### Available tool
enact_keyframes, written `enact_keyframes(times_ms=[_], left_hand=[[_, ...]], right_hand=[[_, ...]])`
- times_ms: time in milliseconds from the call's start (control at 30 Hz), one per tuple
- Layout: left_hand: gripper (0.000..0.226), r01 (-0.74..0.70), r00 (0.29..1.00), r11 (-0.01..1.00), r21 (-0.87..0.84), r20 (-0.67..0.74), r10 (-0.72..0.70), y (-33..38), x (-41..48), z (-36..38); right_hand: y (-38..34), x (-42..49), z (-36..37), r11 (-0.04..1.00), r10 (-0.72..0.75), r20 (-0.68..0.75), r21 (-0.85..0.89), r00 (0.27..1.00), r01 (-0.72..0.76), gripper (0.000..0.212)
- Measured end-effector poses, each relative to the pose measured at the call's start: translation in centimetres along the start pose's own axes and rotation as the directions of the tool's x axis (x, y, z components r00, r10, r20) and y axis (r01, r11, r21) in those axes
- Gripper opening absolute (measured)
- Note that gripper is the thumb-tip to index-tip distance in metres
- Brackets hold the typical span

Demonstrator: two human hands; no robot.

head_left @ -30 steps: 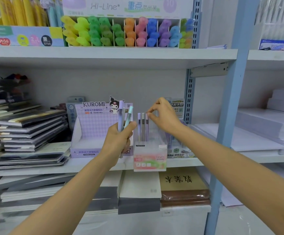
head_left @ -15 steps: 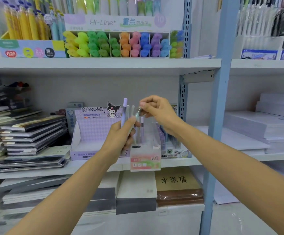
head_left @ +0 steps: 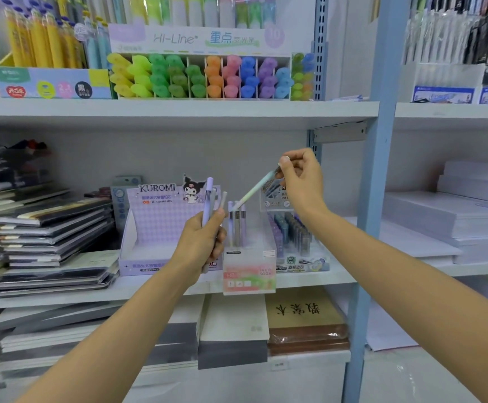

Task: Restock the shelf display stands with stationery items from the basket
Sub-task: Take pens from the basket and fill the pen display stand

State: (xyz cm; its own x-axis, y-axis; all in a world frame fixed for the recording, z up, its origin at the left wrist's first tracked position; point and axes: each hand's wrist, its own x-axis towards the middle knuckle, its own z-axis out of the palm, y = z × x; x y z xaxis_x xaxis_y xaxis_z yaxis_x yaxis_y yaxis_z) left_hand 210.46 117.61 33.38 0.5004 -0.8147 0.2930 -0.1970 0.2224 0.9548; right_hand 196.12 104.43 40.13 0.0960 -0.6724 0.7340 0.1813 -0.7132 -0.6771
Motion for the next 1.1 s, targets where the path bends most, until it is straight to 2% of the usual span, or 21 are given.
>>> enact_keyframes(times_ms=[67, 167, 367, 567, 633, 733, 867, 933, 1100], left_hand=[[0.035, -0.028, 0.999, 1.000, -0.005, 0.018, 0.028, -0.1, 0.0, 0.0], [0.032, -0.059, 0.997, 0.998, -0.004, 0.039, 0.060, -0.2, 0.0, 0.0], [0.032, -0.105, 0.993, 0.994, 0.008, 0.058, 0.104, -0.2, 0.0, 0.0], [0.032, -0.098, 0.993, 0.995, 0.007, 0.061, 0.098, -0.6, 0.2, -0.2], [0.032, -0.097, 0.994, 0.995, 0.008, 0.059, 0.096, -0.7, 0.3, -0.1], [0.031, -0.102, 0.993, 0.995, 0.001, 0.064, 0.102, -0.7, 0.3, 0.0], [0.031, -0.111, 0.991, 0.994, 0.004, 0.070, 0.111, -0.7, 0.3, -0.1], [0.031, -0.120, 0.990, 0.993, 0.004, 0.079, 0.119, -0.6, 0.3, -0.1], [0.032, -0.132, 0.988, 0.991, 0.014, 0.087, 0.130, -0.7, 0.4, -0.2]], right_hand=[[0.6, 0.1, 0.0, 0.993, -0.028, 0.038, -0.110, 0.999, 0.032, 0.007], [1.9, -0.7, 0.4, 0.951, -0.093, 0.176, -0.276, 0.980, 0.140, 0.004], [3.8, -2.0, 1.3, 0.849, -0.156, 0.351, -0.431, 0.923, 0.307, 0.005], [3.7, -1.1, 0.9, 0.866, -0.103, 0.419, -0.408, 0.902, 0.289, 0.005], [4.0, -1.0, 1.1, 0.879, -0.085, 0.417, -0.396, 0.905, 0.265, 0.002], [4.5, -1.2, 1.5, 0.893, -0.067, 0.379, -0.390, 0.923, 0.226, 0.009], [5.1, -0.8, 2.1, 0.833, -0.081, 0.363, -0.486, 0.928, 0.263, 0.007], [5.4, -0.7, 2.3, 0.791, -0.033, 0.392, -0.551, 0.919, 0.264, 0.008], [5.4, -0.6, 2.1, 0.766, 0.075, 0.423, -0.604, 0.903, 0.219, 0.020]])
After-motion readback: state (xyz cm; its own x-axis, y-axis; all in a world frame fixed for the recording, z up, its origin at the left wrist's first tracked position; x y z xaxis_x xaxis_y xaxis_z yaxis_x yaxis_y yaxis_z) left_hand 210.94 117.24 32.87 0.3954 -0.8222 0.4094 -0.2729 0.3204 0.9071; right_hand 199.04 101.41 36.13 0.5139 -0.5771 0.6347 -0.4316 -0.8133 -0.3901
